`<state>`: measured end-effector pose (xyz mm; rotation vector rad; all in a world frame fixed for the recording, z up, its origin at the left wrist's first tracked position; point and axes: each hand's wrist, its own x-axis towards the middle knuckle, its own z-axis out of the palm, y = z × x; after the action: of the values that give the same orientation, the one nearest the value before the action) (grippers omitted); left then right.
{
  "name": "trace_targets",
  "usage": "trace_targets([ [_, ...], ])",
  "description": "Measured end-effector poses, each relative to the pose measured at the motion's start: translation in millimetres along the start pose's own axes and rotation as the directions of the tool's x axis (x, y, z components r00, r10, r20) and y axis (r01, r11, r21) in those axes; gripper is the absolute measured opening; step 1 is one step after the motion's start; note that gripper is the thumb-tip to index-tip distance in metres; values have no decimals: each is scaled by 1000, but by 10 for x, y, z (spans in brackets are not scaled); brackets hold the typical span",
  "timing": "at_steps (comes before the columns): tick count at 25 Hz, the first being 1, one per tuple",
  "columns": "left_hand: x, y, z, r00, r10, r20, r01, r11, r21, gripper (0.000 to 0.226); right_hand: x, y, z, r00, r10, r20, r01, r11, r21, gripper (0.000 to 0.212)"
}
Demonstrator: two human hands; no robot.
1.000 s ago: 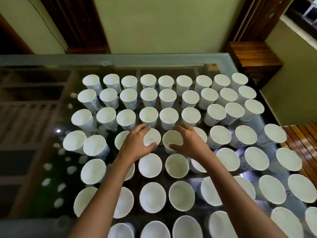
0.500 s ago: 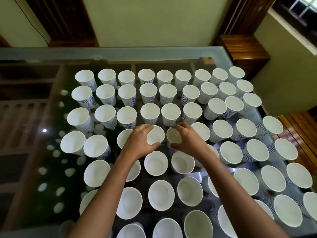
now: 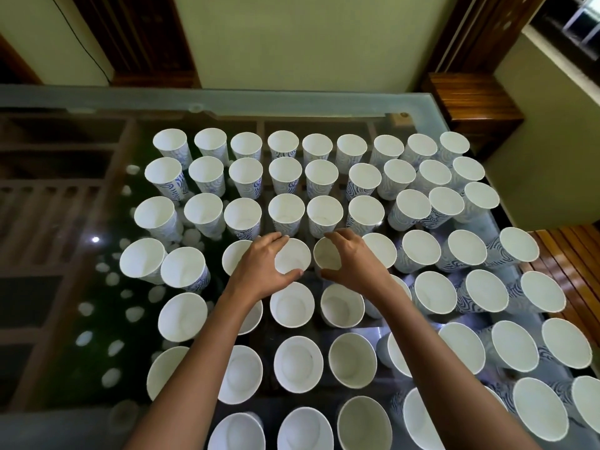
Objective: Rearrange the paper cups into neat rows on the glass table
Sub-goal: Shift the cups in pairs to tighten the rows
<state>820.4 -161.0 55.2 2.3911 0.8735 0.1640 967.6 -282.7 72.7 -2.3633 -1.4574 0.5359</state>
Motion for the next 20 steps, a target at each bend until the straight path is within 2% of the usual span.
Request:
trace_targets([
  [4, -140, -89, -135, 995, -52, -83, 52, 999, 2, 68, 14, -146, -5, 995, -84, -45, 85, 996, 29, 69],
  [11, -506, -628, -543, 978, -136, -156, 145, 988, 47, 62, 223, -872, 289, 978, -210, 0, 210, 976, 58, 59],
  [16, -510, -1096, -890, 991, -123, -60, 127, 990, 55, 68, 324, -1255, 509, 992, -116, 41, 116, 993, 9, 68],
  [20, -492, -1348, -964, 998, -42, 52, 39, 997, 72, 74, 365, -1403, 615, 999, 18, 38, -16, 999, -42, 70],
])
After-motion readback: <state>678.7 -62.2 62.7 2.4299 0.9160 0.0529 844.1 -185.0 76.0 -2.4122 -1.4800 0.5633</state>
